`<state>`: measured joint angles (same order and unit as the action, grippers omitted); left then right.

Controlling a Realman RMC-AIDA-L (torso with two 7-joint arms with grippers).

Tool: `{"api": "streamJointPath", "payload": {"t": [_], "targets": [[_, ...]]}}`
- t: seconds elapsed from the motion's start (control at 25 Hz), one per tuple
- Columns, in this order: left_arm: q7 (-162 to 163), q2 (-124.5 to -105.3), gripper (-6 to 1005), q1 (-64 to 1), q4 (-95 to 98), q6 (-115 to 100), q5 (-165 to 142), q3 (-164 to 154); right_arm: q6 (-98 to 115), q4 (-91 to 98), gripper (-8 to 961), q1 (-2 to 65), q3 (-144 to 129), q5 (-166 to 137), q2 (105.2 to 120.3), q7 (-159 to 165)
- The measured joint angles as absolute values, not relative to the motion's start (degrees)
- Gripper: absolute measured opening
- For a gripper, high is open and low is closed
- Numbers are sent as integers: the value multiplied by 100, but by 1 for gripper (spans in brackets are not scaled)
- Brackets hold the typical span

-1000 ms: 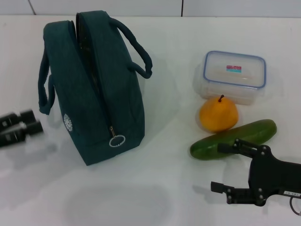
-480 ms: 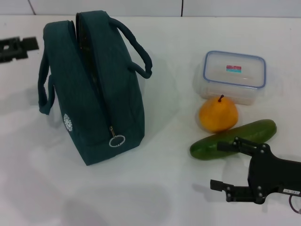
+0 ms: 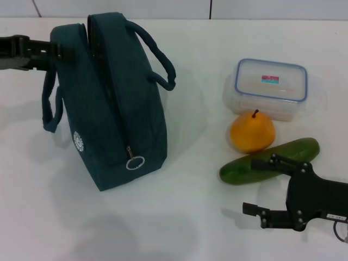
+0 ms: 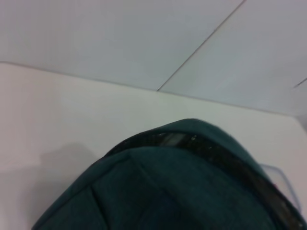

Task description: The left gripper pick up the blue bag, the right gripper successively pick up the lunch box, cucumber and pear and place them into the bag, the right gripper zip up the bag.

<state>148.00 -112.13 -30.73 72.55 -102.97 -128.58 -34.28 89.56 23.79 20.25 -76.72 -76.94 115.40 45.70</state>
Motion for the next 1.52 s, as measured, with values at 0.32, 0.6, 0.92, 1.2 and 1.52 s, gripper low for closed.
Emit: {"api": "streamJointPath", "payload": {"t": [0.32,0.6,0.92,1.2,1.52], "targets": [[14869,-11226,860,-3156,7163,-10274,-13112,-3463,8876,2374,859,2073,-7684,-7695,11540,4567],[15011,-11197,860,-3210,7000,-10281,-13126,-3534,8859,2372,860,2083,-7691,-7697,11540,4570],[14912,-11149,637,-3241,6788,-10316,-13076,-3699,8894,2373,860,2083,-7679,-7698,11540,4570],[14976,-11138,353,-3295,6785,-10335,-13061,-3673,8903,2372,860,2074,-7682,-7695,11549,4576],[14996,-11115,141,-3304,6784,-10359,-12981,-3689,8979,2278,859,2025,-7710,-7243,11549,4609]]}}
